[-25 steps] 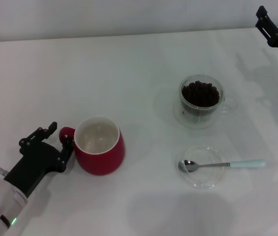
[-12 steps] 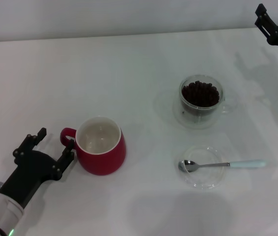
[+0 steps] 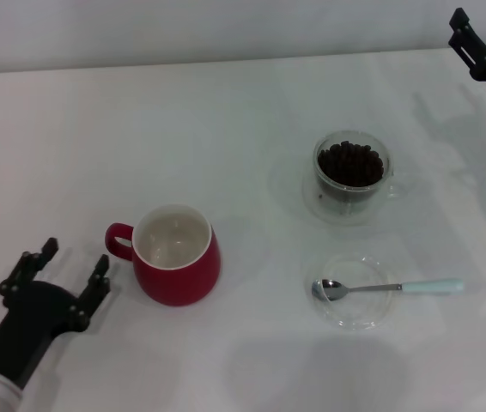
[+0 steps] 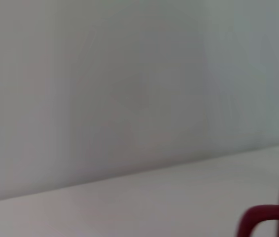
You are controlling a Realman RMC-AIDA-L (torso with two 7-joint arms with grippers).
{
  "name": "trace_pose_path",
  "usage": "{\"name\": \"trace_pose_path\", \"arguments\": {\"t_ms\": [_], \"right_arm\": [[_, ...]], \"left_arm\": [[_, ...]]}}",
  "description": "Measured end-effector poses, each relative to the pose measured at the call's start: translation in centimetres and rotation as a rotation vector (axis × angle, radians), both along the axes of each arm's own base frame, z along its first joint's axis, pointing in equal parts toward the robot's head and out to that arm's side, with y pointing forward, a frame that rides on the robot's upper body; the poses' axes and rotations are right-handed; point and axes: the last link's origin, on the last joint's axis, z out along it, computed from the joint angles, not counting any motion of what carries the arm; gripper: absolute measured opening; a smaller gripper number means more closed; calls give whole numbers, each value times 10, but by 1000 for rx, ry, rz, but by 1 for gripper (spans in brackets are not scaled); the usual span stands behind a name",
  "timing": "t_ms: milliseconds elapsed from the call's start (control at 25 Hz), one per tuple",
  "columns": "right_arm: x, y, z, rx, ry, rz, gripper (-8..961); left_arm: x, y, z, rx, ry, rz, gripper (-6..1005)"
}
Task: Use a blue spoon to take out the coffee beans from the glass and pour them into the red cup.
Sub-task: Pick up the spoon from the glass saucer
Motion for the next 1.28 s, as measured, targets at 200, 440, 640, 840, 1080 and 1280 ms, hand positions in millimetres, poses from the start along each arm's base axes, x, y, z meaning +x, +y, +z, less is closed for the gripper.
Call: {"name": "trace_pose_path", "arguments": {"t_ms": [200, 440, 640, 840, 1080, 1280], "right_arm": [[7, -11, 4, 23, 29, -7, 843], [35, -55, 19, -97, 217, 20, 842], [52, -87, 32, -255, 304, 23, 842], [71, -126, 51, -486, 390, -45, 842], [79, -158, 67, -725, 492, -128, 841], [67, -169, 68, -914, 592, -137, 840]], "left_arm": [[-13, -16, 20, 135, -79, 82, 719], [-22, -25, 43, 278, -207, 158, 714], [-21, -14, 49, 285, -284, 156, 710], [-7, 6, 51, 273, -350, 104, 710], [1, 23, 53, 287, -362, 76, 711], [6, 28, 58, 309, -372, 48, 711]]}}
